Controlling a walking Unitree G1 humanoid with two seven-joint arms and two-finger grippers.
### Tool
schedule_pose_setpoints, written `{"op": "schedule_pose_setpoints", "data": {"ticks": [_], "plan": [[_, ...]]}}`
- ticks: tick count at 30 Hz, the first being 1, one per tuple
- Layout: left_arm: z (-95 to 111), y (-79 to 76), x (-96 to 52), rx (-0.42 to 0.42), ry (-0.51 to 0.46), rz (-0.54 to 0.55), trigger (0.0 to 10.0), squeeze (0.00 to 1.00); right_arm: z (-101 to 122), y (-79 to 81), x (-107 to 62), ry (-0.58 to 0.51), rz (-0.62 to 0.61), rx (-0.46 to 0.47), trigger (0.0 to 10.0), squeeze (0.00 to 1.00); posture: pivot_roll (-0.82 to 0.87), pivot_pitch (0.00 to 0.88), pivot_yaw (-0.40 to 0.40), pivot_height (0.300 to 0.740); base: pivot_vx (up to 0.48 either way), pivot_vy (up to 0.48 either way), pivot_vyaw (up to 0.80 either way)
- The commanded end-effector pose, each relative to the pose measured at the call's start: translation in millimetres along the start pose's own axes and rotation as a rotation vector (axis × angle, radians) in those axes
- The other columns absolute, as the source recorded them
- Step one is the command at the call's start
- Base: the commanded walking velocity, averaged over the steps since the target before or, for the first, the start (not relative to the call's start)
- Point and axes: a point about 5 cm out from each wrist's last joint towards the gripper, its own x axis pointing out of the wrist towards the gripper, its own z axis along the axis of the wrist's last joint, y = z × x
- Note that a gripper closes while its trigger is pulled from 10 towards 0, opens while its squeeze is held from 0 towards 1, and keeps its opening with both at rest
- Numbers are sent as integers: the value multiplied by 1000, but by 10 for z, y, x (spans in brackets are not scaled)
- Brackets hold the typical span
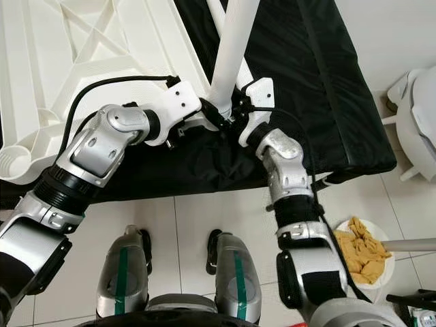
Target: Building children table
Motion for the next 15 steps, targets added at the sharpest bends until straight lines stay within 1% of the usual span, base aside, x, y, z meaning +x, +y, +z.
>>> {"op": "schedule_pose_setpoints", "data": {"ticks": [1, 3, 6, 8, 9, 11, 13, 15], "plan": [[-11, -40, 16, 11, 4, -2, 10000, 0, -80, -41, -62, 25, -105, 15, 10000, 0, 12, 69, -81, 740, 0, 0, 0], [-15, -43, 14, 12, 4, -2, 10000, 0, -94, -13, -59, 24, -148, 15, 10000, 0, 12, 67, -81, 740, 0, 0, 0], [-17, -45, 13, 12, 5, -3, 10000, 0, -101, 0, -58, 27, -164, 14, 10000, 0, 12, 67, -81, 740, 0, 0, 0], [-20, -47, 12, 14, 5, -4, 10000, 0, -150, 81, -54, 49, -227, 4, 10000, 0, 14, 65, -83, 740, 0, 0, 0], [-22, -48, 13, 13, 5, -4, 10000, 0, -186, 152, -52, 56, -267, -1, 10000, 0, 14, 64, -83, 740, 0, 0, 0], [-22, -47, 13, 13, 5, -4, 10000, 0, -197, 174, -51, 57, -275, 0, 10000, 0, 14, 64, -83, 740, 0, 0, 0], [-21, -51, 14, 15, 5, -4, 10000, 0, -226, 210, -43, 68, -306, 22, 10000, 0, 15, 61, -85, 740, 0, 0, 0], [-22, -51, 15, 15, 5, -4, 10000, 0, -221, 234, -34, 63, -324, 18, 10000, 0, 17, 59, -88, 740, 0, 0, 0]]}}
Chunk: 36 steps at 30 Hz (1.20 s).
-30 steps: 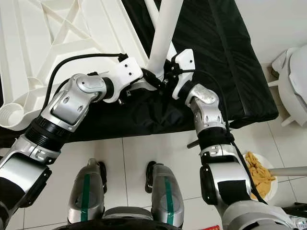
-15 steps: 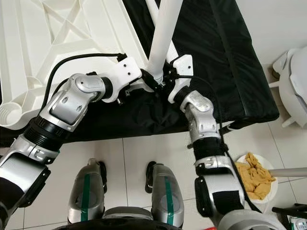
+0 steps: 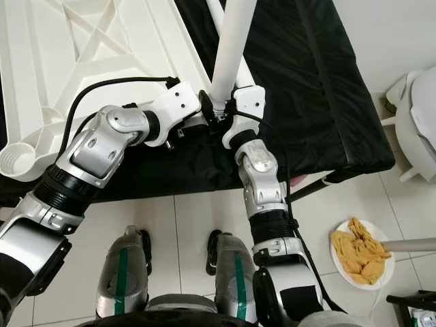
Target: Building children table
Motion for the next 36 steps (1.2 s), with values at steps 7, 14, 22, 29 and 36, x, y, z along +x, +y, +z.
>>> {"op": "schedule_pose_setpoints", "data": {"ticks": [7, 14, 22, 29, 36], "plan": [[-10, -50, 20, 16, 2, -2, 10000, 0, -186, 141, -57, 86, -109, -16, 10000, 0, 19, 53, -92, 740, 0, 0, 0], [-20, -55, 14, 15, 3, 1, 10000, 0, -205, 127, -54, 93, -188, -49, 10000, 0, 25, 46, -92, 740, 0, 0, 0], [-31, -49, 2, 19, 7, 1, 10000, 0, -194, 100, -73, 93, -187, -39, 10000, 1000, 25, 47, -87, 740, 0, 0, 0], [-30, -48, 2, 19, 7, 1, 10000, 0, -153, 51, -62, 78, -165, -33, 10000, 1000, 21, 53, -86, 740, 0, 0, 0], [-16, -37, 5, 18, 4, 6, 10000, 0, -140, -57, -53, 91, -105, -27, 10000, 1000, 19, 59, -85, 740, 0, 0, 0]]}}
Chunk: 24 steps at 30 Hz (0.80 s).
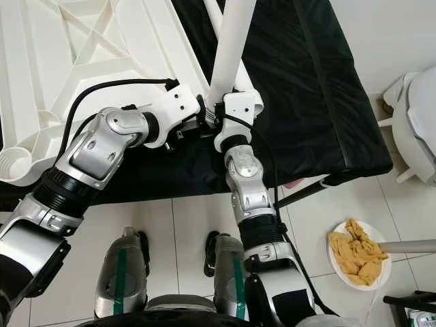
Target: Building children table
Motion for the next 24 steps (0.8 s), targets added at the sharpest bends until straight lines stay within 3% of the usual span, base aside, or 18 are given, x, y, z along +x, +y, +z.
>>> {"op": "schedule_pose_setpoints", "data": {"ticks": [1, 2, 3, 4, 5, 20, 24], "plan": [[7, -21, 10, 20, 1, 8, 10000, 0, -82, -93, -26, 51, -3, 9, 10000, 1000, 19, 59, -85, 740, 0, 0, 0], [10, -14, 10, 18, -1, 10, 10000, 0, -87, -114, -26, 63, 64, 48, 10000, 1000, 17, 59, -83, 740, 0, 0, 0], [11, -9, 11, 16, -1, 13, 10000, 0, -90, -134, -30, 71, 126, 85, 10000, 165, 19, 59, -83, 740, 0, 0, 0], [11, -9, 11, 16, -1, 13, 10000, 0, -90, -134, -30, 71, 126, 85, 10000, 165, 19, 59, -83, 740, 0, 0, 0], [12, -6, 12, 15, -2, 14, 10000, 0, -90, -146, -34, 73, 167, 110, 10000, 0, 19, 59, -83, 740, 0, 0, 0], [19, 36, -4, 17, -2, 30, 10000, 0, 5, -346, 57, 30, 362, 16, 10000, 0, 25, 53, -75, 740, 0, 0, 0], [25, 46, -3, 19, -3, 32, 10000, 0, 30, -388, 80, 42, 487, 2, 10000, 0, 26, 52, -72, 740, 0, 0, 0]]}}
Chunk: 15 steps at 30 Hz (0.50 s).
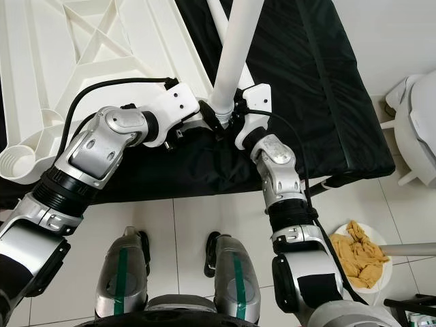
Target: Building children table
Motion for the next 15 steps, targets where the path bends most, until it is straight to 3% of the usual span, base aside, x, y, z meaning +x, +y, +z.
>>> {"op": "schedule_pose_setpoints", "data": {"ticks": [1, 7, 15], "plan": [[21, 17, 9, 21, -2, 22, 10000, 0, -12, -17, -12, 9, 52, 1, 10000, 0, 26, 52, -72, 740, 0, 0, 0], [25, 19, 6, 22, -2, 21, 10000, 0, -19, -51, 9, 32, 145, -3, 10000, 0, 30, 56, -66, 740, 0, 0, 0], [19, 19, -2, 23, 0, 20, 10000, 0, -2, -97, 44, 35, 163, -11, 10000, 0, 32, 55, -65, 740, 0, 0, 0]]}}
